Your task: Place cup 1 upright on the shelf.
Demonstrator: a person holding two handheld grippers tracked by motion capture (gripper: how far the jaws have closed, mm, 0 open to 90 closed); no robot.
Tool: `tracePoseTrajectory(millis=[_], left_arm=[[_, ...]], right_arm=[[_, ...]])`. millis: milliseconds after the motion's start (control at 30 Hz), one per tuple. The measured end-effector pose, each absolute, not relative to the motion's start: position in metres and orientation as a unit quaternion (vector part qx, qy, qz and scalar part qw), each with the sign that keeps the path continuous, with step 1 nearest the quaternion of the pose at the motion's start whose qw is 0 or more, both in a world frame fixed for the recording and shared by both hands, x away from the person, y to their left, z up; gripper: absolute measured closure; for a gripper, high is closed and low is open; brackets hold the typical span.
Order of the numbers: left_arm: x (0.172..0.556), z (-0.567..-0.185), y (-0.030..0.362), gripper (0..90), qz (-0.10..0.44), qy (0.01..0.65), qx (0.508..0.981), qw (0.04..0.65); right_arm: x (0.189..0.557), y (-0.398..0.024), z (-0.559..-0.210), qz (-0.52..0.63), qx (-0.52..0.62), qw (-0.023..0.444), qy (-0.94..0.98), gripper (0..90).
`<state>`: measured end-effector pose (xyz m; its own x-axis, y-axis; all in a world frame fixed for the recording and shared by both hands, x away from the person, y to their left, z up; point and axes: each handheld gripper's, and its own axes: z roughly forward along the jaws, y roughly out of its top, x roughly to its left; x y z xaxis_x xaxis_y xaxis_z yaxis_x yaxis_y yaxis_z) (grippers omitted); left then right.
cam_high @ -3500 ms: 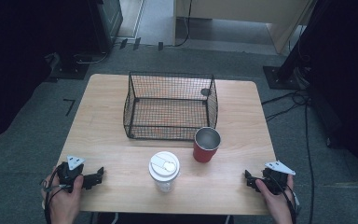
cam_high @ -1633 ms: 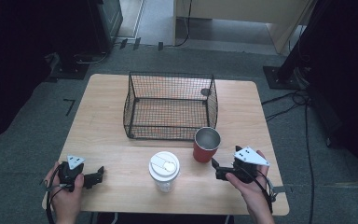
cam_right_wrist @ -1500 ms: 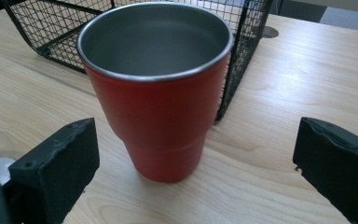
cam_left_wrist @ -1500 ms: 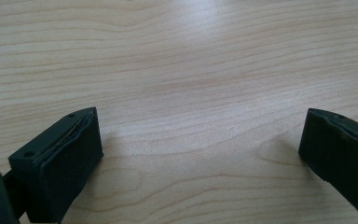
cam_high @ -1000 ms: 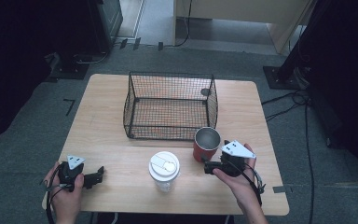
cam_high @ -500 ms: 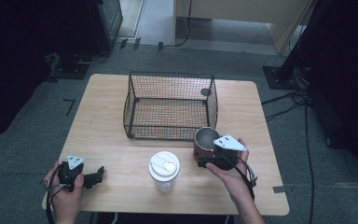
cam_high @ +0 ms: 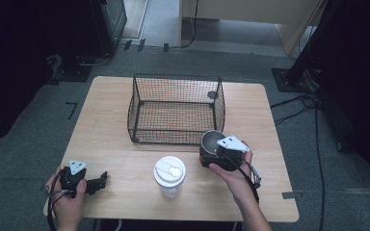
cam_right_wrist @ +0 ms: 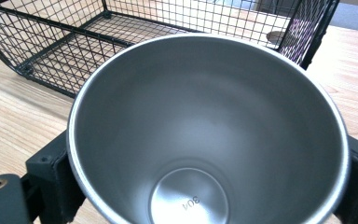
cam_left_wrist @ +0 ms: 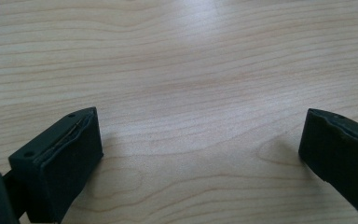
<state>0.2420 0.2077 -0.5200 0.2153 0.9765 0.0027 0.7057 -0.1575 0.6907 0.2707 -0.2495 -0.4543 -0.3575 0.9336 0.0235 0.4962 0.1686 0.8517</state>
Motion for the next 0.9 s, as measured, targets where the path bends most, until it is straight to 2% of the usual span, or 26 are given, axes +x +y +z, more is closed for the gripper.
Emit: tracePoseTrajectory(millis=[567,900], left_arm=[[0.242,-0.520,0.207,0.1,0.236,0.580,0.726,0.286],[0.242,-0.520,0.207,0.1,0.236,0.579,0.726,0.286]], right_arm=[[0.266,-0.247,-0.457,0.406,0.503,0.284,0.708,7.4],[0.256,-0.250,-0.443,0.424,0.494,0.287,0.703,7.5]])
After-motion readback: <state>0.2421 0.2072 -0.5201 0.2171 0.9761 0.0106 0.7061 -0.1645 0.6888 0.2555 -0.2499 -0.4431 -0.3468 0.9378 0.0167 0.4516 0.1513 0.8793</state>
